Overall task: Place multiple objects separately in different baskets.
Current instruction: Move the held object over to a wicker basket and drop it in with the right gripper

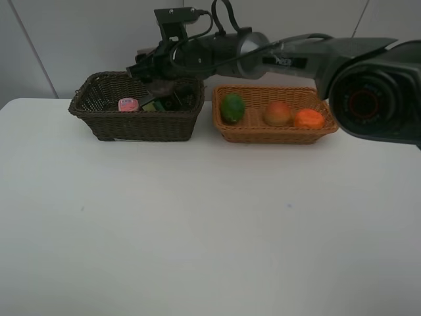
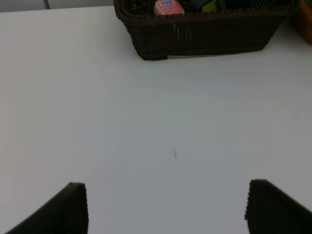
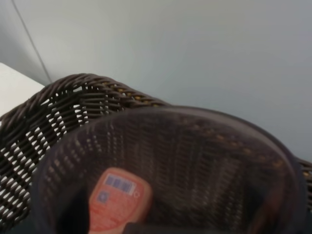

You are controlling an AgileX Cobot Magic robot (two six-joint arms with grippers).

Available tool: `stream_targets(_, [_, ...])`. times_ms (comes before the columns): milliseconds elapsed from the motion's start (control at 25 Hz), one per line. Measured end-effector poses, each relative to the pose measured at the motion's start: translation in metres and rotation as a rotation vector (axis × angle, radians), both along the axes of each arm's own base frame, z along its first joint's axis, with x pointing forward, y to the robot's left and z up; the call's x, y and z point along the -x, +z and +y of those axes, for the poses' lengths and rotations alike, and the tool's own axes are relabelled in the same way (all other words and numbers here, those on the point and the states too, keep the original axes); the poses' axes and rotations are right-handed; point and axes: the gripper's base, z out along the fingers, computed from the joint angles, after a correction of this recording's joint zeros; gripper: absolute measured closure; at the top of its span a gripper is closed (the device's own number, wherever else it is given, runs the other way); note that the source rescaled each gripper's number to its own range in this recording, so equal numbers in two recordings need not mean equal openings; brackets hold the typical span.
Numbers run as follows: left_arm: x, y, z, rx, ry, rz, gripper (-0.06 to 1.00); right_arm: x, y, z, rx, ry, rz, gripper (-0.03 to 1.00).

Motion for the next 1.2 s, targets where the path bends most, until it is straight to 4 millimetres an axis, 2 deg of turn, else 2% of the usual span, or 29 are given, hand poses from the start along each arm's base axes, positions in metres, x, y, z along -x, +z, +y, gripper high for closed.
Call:
stream_targets(40, [0.000, 0.000, 0.000, 0.000, 0.000, 0.000, 0.19, 0.000, -0.001, 0.000, 0.003, 0.000, 0.003, 0.84])
stream_targets(80, [0.000, 0.000, 0.000, 0.000, 0.000, 0.000, 0.19, 0.000, -0.001, 0.000, 0.003, -0.001, 0.004, 0.79])
stream_targets(200, [0.000, 0.000, 0.000, 0.000, 0.000, 0.000, 0.19, 0.000, -0.001, 0.000, 0.003, -0.001, 0.004, 0.57])
stream_targets(280, [0.000, 0.000, 0.000, 0.000, 0.000, 0.000, 0.19, 0.000, -0.002, 0.000, 0.008, -0.001, 0.010, 0.51])
stream_targets(800, [0.000, 0.000, 0.000, 0.000, 0.000, 0.000, 0.19, 0.003, -0.003, -0.003, 0.047, -0.007, 0.065, 0.50])
stream_targets(1040, [0.000, 0.000, 0.000, 0.000, 0.000, 0.000, 0.19, 0.008, 0.018, -0.008, 0.066, -0.012, 0.095, 0.49])
stream_targets(1080, [0.000, 0.000, 0.000, 0.000, 0.000, 0.000, 0.19, 0.010, 0.022, -0.009, 0.072, -0.013, 0.101, 0.47])
stream_targets(1200, [0.000, 0.000, 0.000, 0.000, 0.000, 0.000, 0.19, 0.014, 0.041, -0.013, 0.083, -0.015, 0.109, 0.31])
